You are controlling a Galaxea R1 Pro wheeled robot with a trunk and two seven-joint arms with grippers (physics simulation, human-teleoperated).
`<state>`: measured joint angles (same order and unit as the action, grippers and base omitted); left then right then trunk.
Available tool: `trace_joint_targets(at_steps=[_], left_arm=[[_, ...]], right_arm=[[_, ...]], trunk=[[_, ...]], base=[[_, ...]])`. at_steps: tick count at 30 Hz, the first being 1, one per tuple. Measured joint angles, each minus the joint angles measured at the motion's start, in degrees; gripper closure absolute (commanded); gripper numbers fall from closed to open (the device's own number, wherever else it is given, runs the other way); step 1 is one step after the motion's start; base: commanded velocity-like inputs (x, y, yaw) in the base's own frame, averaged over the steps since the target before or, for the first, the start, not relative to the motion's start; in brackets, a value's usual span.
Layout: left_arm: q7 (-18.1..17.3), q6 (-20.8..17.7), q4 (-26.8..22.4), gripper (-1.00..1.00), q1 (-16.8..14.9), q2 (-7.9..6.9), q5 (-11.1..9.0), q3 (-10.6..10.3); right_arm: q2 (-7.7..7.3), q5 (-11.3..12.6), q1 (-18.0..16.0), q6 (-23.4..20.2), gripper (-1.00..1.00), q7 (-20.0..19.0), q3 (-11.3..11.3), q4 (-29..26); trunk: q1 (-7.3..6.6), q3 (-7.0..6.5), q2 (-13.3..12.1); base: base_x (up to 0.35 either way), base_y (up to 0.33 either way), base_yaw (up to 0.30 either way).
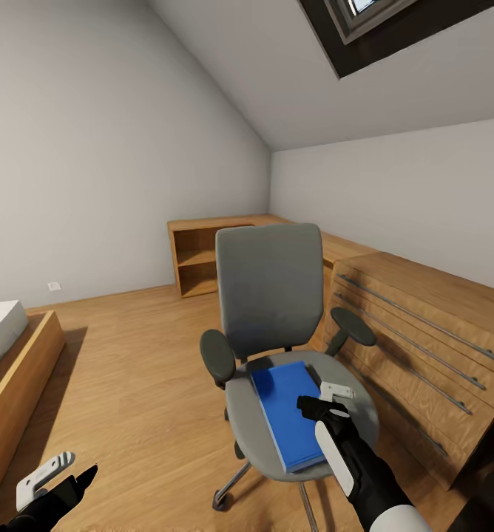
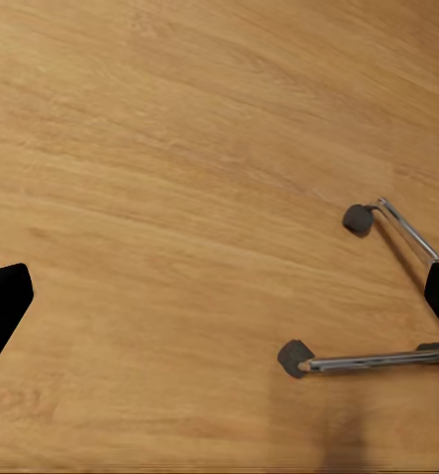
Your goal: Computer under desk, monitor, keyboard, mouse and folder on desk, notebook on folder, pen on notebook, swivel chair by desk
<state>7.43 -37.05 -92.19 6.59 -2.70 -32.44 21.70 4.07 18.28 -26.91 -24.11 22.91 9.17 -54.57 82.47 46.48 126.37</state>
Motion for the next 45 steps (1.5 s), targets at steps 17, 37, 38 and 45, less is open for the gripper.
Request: trace_joint_targets(at_steps=[17, 37, 38, 45], left_arm=[[-0.04, -0.02, 0.01, -1.00, 0.00, 0.00, -0.01, -0.06], [0.07, -0.04, 0.00, -1.00, 0.00, 0.08, -0.01, -0.06], [0.08, -0.02, 0.00, -1.00, 0.00, 0.08, -0.01, -0.06], [0.11, 0.00, 0.00, -1.00, 0.00, 0.08, 0.05, -0.10]], right_arm=[[0.01, -0.06, -0.02, 0.06, -1.00, 0.00, -0.01, 0.57], [0.00, 0.50, 0.03, -0.02, -1.00, 0.04, -0.02, 0.67], [0.00, 0.50, 0.02, -0.02, -1.00, 0.04, -0.02, 0.67], [0.00, 0.50, 0.00, -0.02, -1.00, 0.04, -0.02, 0.67]], trunk=[[-0.46, -0.36, -0.79], [-4.85, -3.94, -8.81], [-5.07, -4.11, -9.21], [-6.60, -5.37, -12.02]], base=[[-0.057, 0.000, 0.000], [0.000, 0.000, 0.000], [0.000, 0.000, 0.000], [0.000, 0.000, 0.000]])
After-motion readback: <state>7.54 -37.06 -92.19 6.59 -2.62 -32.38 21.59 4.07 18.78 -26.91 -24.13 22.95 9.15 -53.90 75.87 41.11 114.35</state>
